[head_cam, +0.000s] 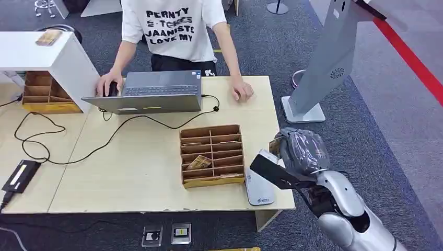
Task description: Pass the card to the sensor for recognition and then transmit it.
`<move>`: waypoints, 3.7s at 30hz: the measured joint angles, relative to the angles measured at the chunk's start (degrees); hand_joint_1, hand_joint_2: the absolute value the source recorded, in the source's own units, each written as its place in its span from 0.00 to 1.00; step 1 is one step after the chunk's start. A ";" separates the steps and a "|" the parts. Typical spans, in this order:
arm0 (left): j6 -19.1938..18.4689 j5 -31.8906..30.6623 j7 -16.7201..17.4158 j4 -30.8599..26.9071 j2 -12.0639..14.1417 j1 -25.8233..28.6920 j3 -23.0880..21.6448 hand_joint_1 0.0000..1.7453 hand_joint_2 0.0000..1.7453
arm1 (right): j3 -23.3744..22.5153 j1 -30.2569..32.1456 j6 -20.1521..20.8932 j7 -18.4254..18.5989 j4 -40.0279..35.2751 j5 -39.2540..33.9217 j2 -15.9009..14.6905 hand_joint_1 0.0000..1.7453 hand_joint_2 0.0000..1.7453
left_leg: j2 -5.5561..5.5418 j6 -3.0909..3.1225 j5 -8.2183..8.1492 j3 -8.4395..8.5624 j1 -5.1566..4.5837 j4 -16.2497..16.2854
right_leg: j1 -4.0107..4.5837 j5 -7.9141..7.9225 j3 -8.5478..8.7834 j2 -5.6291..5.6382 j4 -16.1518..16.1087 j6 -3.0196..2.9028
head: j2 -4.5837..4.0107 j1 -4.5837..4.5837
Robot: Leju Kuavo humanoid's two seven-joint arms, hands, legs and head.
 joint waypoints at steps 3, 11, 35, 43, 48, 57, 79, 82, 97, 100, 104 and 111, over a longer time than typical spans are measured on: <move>-0.02 0.00 0.00 0.00 0.00 0.00 0.22 0.00 0.00 | 0.68 -0.84 1.69 -0.55 0.72 -0.26 0.04 1.00 1.00 | -0.01 0.00 0.01 0.00 0.00 0.00 | 0.00 0.00 0.01 -0.04 0.00 0.00 | 0.00 0.00; 0.00 -0.22 0.28 0.00 0.00 -0.01 0.22 0.00 0.00 | 2.78 -2.57 6.83 0.68 2.43 -3.08 0.13 1.00 1.00 | -0.02 0.00 0.00 -0.01 0.00 0.00 | 0.00 0.00 0.00 -0.04 0.00 0.00 | 0.00 0.00; 0.66 0.37 0.85 0.00 -0.02 -0.02 1.27 0.00 0.00 | 8.77 -7.15 5.14 -2.80 18.97 -6.54 1.99 1.00 1.00 | -0.14 0.00 0.00 -0.05 0.00 0.00 | 0.00 0.00 0.00 -0.10 0.00 0.00 | 0.00 0.00; 0.74 0.72 0.85 0.00 -0.02 0.02 1.31 0.00 0.00 | 10.14 -8.66 4.46 -3.87 26.64 -7.32 2.99 1.00 1.00 | -0.14 0.00 0.01 -0.04 0.00 0.01 | 0.00 0.00 0.01 -0.11 0.00 0.00 | 0.00 0.02; 1.00 1.22 0.87 0.00 -0.04 0.02 1.36 0.00 0.00 | 10.21 -9.21 4.24 -4.11 29.42 -7.50 3.26 1.00 1.00 | -0.14 0.00 0.01 -0.05 0.00 0.01 | 0.00 0.00 0.00 -0.10 0.00 0.00 | 0.00 0.00; 1.36 1.55 0.87 0.00 -0.07 0.03 1.70 0.00 0.00 | 11.17 -10.20 5.86 -3.41 32.04 -9.38 3.67 1.00 1.00 | -0.14 0.00 0.01 -0.04 0.00 0.01 | 0.00 0.00 0.00 -0.10 0.00 0.00 | 0.00 0.00; 1.16 0.55 0.87 0.00 -0.07 0.07 1.70 0.00 0.00 | 12.98 -10.30 12.03 1.88 33.57 -13.44 3.48 1.00 1.00 | -0.13 0.00 0.01 -0.02 0.00 0.01 | 0.00 0.00 0.00 -0.08 0.00 0.00 | 0.00 0.00; 1.16 0.44 0.94 0.00 -0.07 0.07 1.70 0.00 0.00 | 13.16 -10.32 12.37 2.03 33.72 -13.68 3.48 1.00 1.00 | -0.13 0.00 0.01 -0.02 0.00 0.01 | 0.00 0.00 0.00 -0.08 0.00 0.00 | 0.00 0.00; 1.20 0.46 1.44 0.00 -0.07 0.08 1.70 0.00 0.00 | 15.45 -11.67 12.92 4.13 33.72 -12.09 3.54 1.00 1.00 | -0.13 0.00 0.01 -0.01 0.00 0.01 | 0.00 0.00 0.00 -0.08 0.01 0.00 | 0.00 0.00; 1.18 0.39 1.46 0.00 -0.07 0.08 1.70 0.00 0.00 | 15.89 -11.87 12.99 5.62 32.15 -10.47 3.50 1.00 1.00 | -0.13 0.00 0.01 -0.01 0.00 0.01 | 0.00 0.00 0.00 -0.07 0.01 0.00 | -0.02 0.02; 1.20 0.42 1.46 0.00 -0.07 0.10 1.73 0.00 0.00 | 15.96 -12.23 13.23 7.34 29.05 -6.95 3.10 1.00 1.00 | -0.13 0.00 0.01 -0.02 0.00 0.01 | 0.00 0.00 0.00 -0.08 0.00 0.00 | 0.00 0.00; 1.18 0.24 1.46 0.00 -0.07 0.16 1.73 0.00 0.00 | 15.87 -12.62 13.95 9.05 23.25 -2.73 2.12 1.00 1.00 | -0.13 0.00 0.01 0.00 0.00 0.01 | 0.00 0.00 0.00 -0.07 0.00 0.00 | 0.00 0.00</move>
